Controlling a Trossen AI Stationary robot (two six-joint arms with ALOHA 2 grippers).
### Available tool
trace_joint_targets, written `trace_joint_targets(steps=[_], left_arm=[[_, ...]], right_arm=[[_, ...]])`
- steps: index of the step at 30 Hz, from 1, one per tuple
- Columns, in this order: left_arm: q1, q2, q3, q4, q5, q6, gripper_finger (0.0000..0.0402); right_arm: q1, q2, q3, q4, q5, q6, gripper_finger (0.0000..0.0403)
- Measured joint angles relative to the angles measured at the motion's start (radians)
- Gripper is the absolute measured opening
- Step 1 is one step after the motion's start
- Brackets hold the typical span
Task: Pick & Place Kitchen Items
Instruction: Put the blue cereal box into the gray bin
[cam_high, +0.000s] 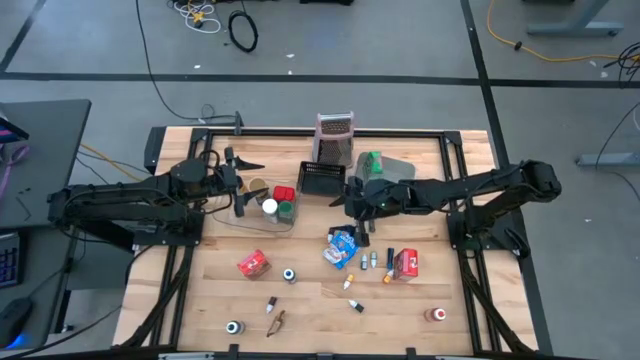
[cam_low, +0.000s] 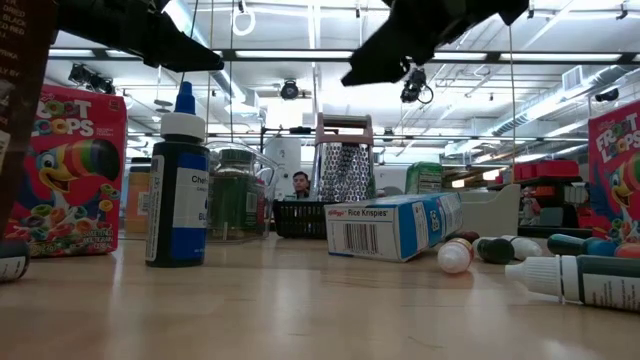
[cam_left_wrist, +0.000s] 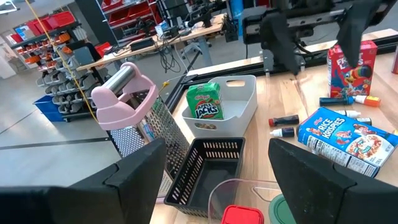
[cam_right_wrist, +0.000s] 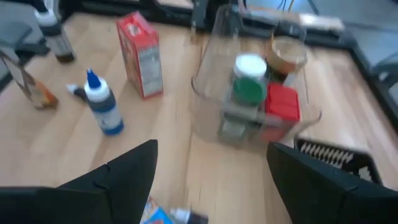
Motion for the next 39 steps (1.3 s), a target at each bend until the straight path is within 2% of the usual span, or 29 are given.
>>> trace_joint_targets(steps=[6, 10, 15, 24, 32, 39], left_arm=[[0.000, 0.000, 0.000, 0.000, 0.000, 0.000, 0.0291], [0.000, 0.000, 0.000, 0.000, 0.000, 0.000, 0.0291], [0.000, 0.000, 0.000, 0.000, 0.000, 0.000, 0.0291], [0.000, 0.000, 0.000, -0.001, 0.000, 0.000, 0.0291], [0.000, 0.000, 0.000, -0.001, 0.000, 0.000, 0.0291], [0.000, 0.000, 0.000, -0.001, 0.000, 0.000, 0.0291]], right_arm=[[0.021, 0.000, 0.000, -0.149, 0.003, 0.017, 0.0314], [0.056, 0.004, 0.000, -0.205, -0.001, -0.068, 0.0314], [0.091, 0.051, 0.000, -0.183, -0.007, -0.180, 0.0314], [0.121, 0.130, 0.000, -0.187, 0.042, -0.213, 0.0314], [0.120, 0.149, 0.000, -0.195, 0.030, -0.112, 0.0319], [0.118, 0.148, 0.000, -0.185, 0.036, -0.110, 0.0358]])
